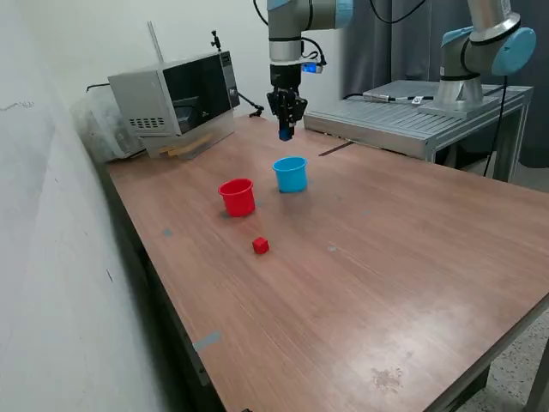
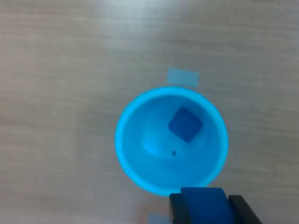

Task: Place red objects in the red bin, and blue objects in the blue bin.

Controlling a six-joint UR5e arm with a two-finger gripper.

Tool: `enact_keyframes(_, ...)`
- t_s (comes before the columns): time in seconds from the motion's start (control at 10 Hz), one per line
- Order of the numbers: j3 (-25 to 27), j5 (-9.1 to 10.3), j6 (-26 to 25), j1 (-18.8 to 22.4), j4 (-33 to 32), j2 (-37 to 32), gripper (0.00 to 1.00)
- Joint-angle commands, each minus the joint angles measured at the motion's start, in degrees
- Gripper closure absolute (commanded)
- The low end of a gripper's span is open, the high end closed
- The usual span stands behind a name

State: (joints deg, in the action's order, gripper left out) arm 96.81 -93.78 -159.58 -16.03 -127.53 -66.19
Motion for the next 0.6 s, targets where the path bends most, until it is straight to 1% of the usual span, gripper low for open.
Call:
enact_keyframes(0.0,2.8,0.0,0.4,-0.6,-0.3,-0.4,1.0)
enact_keyframes(0.2,3.2,0.0,0.4,-0.2,-0.4,-0.4,1.0)
enact_keyframes(0.5,2.9,0.09,0.8,-0.8,-0.4,-0.4,1.0)
